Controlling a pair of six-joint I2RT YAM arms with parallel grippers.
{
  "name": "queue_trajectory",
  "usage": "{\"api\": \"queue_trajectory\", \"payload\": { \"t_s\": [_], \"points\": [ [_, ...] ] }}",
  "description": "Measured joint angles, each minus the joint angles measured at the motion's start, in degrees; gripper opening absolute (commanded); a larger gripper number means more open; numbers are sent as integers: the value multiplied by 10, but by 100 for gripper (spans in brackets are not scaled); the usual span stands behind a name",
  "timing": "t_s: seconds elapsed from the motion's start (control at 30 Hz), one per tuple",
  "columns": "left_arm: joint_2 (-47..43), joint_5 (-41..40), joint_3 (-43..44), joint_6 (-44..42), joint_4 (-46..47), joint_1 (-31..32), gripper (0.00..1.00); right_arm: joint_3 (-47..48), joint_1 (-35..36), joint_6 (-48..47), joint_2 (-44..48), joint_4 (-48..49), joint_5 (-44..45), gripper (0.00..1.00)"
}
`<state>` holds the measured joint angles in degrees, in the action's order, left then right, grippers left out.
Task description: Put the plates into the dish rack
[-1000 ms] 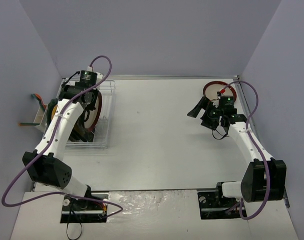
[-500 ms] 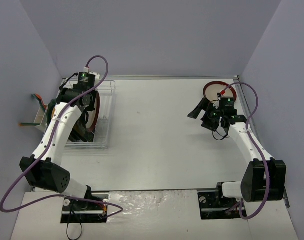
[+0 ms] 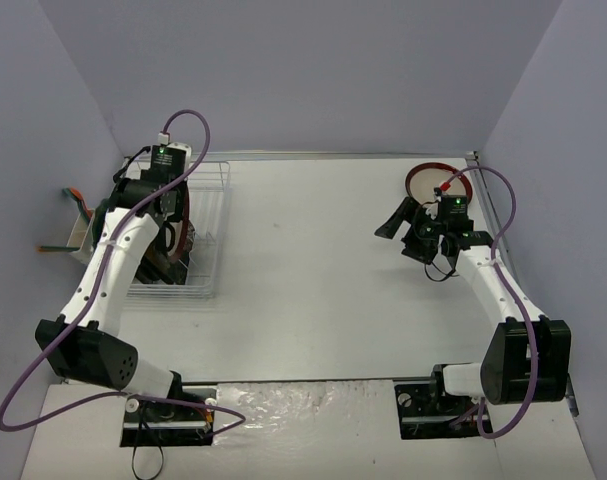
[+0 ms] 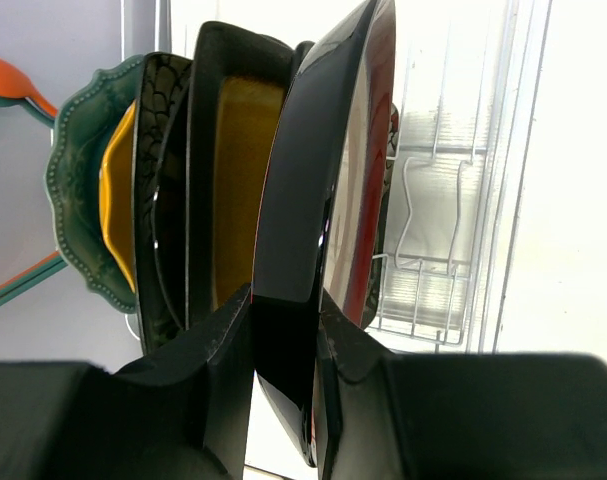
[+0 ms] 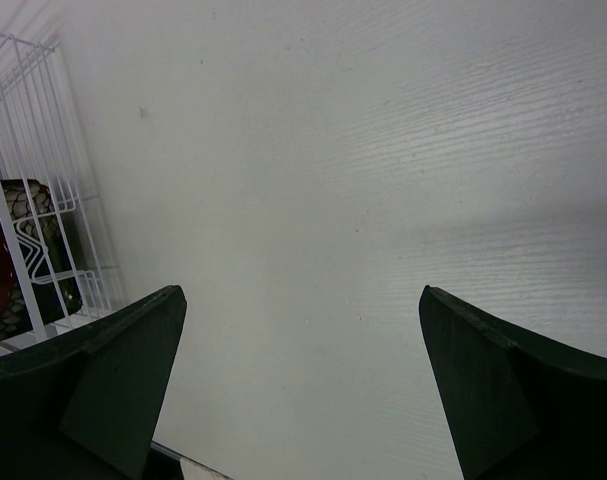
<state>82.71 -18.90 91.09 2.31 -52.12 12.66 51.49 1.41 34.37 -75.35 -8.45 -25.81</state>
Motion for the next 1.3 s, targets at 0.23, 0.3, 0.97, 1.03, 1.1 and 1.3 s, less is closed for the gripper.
{"api": "queue_trajectory", "payload": {
  "t_s": [0.23, 0.3, 0.97, 1.03, 1.1, 1.3],
  "points": [
    [-8, -1, -1, -2, 1, -3, 0, 0, 0, 0, -2, 0, -2, 100],
    [-8, 4, -6, -2, 5, -3, 0, -1, 0, 0, -3, 0, -2, 100],
    [12, 29, -89, 2, 52, -3, 0, -7, -4, -2, -3, 0, -2, 100],
    [16, 33, -94, 5, 55, -3, 0, -8, -4, -2, -3, 0, -2, 100],
    [20, 36, -98, 7, 58, -4, 0, -9, -4, -2, -3, 0, -2, 100],
    [23, 41, -109, 14, 70, -8, 12, -9, -6, -2, -3, 0, -1, 100]
  ]
}}
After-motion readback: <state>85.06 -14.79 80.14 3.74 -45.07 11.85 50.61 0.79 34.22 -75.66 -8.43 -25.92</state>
